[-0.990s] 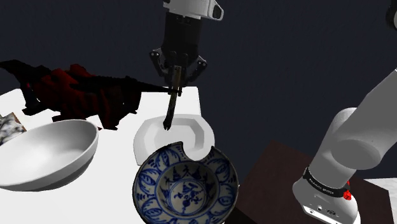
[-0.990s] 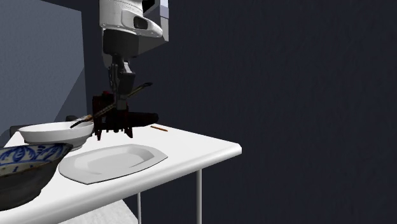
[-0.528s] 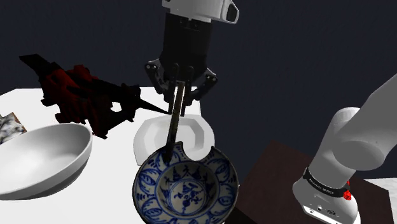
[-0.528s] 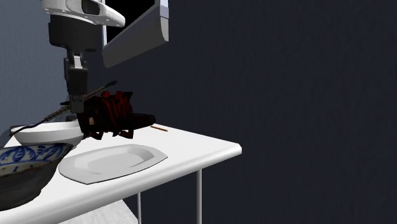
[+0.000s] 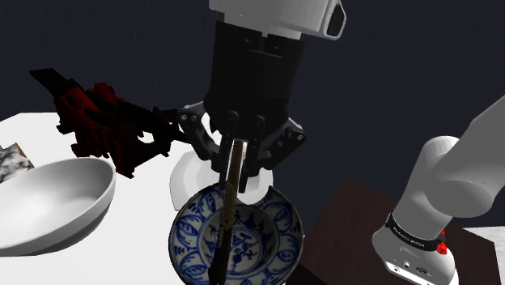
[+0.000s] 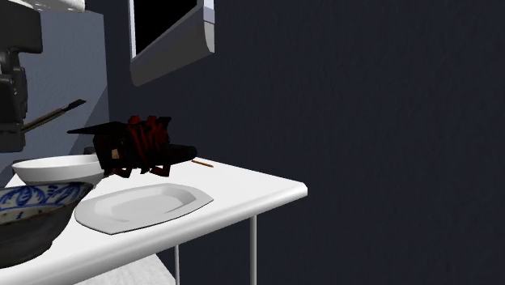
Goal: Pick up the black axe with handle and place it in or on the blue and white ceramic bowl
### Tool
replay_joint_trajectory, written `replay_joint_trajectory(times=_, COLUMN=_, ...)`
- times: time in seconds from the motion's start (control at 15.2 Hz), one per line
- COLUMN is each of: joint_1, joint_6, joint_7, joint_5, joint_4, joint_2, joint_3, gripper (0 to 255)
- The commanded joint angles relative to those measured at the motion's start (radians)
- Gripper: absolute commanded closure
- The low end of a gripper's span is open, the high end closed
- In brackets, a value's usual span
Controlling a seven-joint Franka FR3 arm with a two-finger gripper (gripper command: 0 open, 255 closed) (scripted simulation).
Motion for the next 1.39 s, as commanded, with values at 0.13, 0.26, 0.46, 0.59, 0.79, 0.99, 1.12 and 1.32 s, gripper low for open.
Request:
replay_joint_trajectory(times=0.13, joint_1=0.007, joint_6=0.044, joint_7=0.004, joint_5=0.009, joint_4=-0.052, joint_2=-0.01, joint_3=0.008, gripper=255)
replay_joint_trajectory(times=0.26, joint_1=0.01, joint_6=0.071, joint_7=0.001, joint_5=0.014, joint_4=-0.082, joint_2=-0.015, joint_3=0.01, gripper=255)
replay_joint_trajectory(times=0.46, joint_1=0.014, joint_6=0.11, joint_7=-0.002, joint_5=0.02, joint_4=-0.125, joint_2=-0.02, joint_3=0.013, gripper=255)
replay_joint_trajectory(times=0.59, joint_1=0.016, joint_6=0.137, joint_7=-0.004, joint_5=0.024, joint_4=-0.153, joint_2=-0.022, joint_3=0.017, gripper=255)
replay_joint_trajectory(times=0.79, joint_1=0.017, joint_6=0.156, joint_7=-0.005, joint_5=0.026, joint_4=-0.173, joint_2=-0.023, joint_3=0.02, gripper=255)
replay_joint_trajectory(times=0.99, joint_1=0.017, joint_6=0.156, joint_7=-0.005, joint_5=0.026, joint_4=-0.173, joint_2=-0.023, joint_3=0.02, gripper=255)
replay_joint_trajectory(times=1.12, joint_1=0.017, joint_6=0.156, joint_7=-0.005, joint_5=0.026, joint_4=-0.173, joint_2=-0.023, joint_3=0.02, gripper=255)
replay_joint_trajectory(times=1.32, joint_1=0.017, joint_6=0.156, joint_7=-0.005, joint_5=0.026, joint_4=-0.173, joint_2=-0.023, joint_3=0.02, gripper=0)
